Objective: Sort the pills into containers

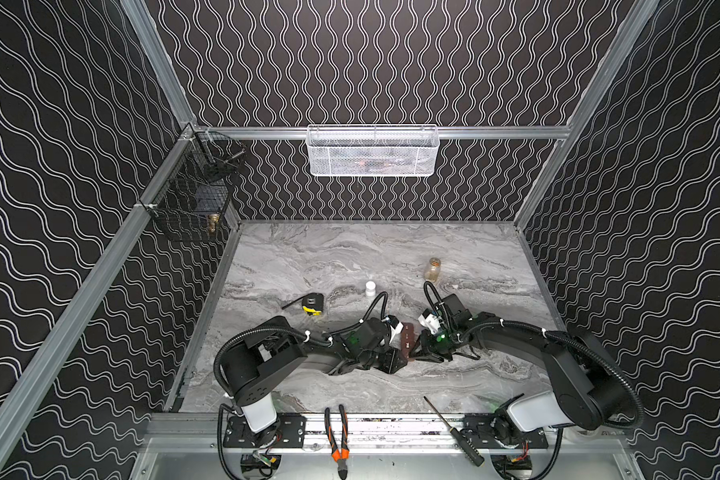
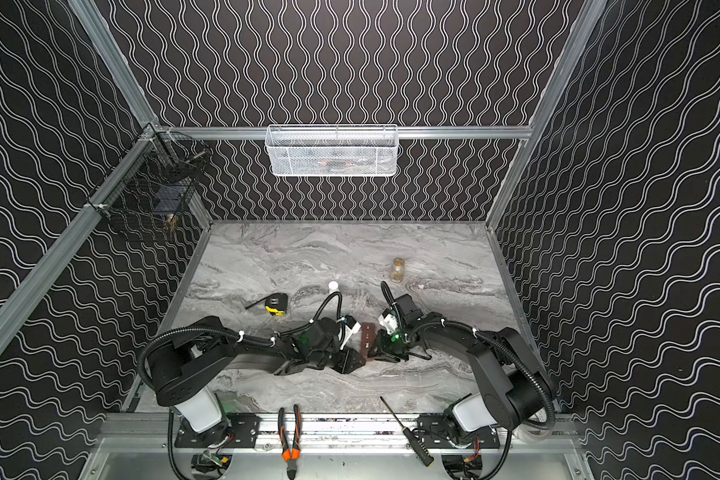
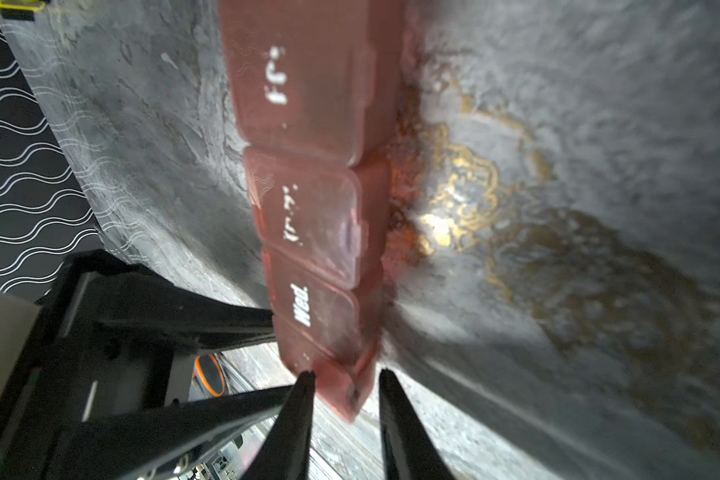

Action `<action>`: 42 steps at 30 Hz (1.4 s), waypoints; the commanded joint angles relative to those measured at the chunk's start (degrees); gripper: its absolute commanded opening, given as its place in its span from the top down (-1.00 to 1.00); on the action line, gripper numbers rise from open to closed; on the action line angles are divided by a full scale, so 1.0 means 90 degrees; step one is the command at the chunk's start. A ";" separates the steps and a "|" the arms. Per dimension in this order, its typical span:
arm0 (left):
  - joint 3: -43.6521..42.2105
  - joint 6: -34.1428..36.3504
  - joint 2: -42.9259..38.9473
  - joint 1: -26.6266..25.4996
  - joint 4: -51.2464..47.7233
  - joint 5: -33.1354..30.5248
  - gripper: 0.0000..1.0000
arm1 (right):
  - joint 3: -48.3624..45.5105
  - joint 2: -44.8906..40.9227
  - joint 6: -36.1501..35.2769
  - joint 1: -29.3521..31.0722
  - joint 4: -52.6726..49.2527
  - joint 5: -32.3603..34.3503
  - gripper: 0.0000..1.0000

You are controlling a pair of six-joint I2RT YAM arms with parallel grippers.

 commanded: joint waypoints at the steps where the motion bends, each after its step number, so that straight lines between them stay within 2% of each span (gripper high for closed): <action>1: -0.0026 -0.0071 -0.0062 0.0007 -0.0836 -0.0220 0.31 | 0.0083 -0.0046 -0.0080 -0.0045 0.0039 0.0018 0.38; 5: -0.0122 -0.0170 -0.0312 0.0026 -0.0929 -0.0298 0.19 | 0.0084 -0.0055 -0.0122 -0.0106 0.0015 -0.0019 0.39; 11: -0.0121 -0.0451 -0.0468 0.0084 -0.0912 -0.0330 0.18 | 0.0016 -0.0060 -0.0135 -0.0136 0.0053 -0.0111 0.42; 18: -0.0216 -0.1007 -0.0439 0.0249 -0.0279 -0.0258 0.18 | -0.0138 -0.0039 -0.0103 -0.0161 0.0194 -0.0187 0.44; 27: 0.0017 -0.1084 -0.0293 0.0251 -0.0136 -0.0156 0.18 | -0.0180 -0.0037 -0.0065 -0.0165 0.0293 -0.0255 0.47; 42: 0.0161 -0.1172 0.0024 0.0222 0.0003 0.0007 0.33 | -0.0190 0.0027 -0.0059 -0.0175 0.0341 -0.0367 0.51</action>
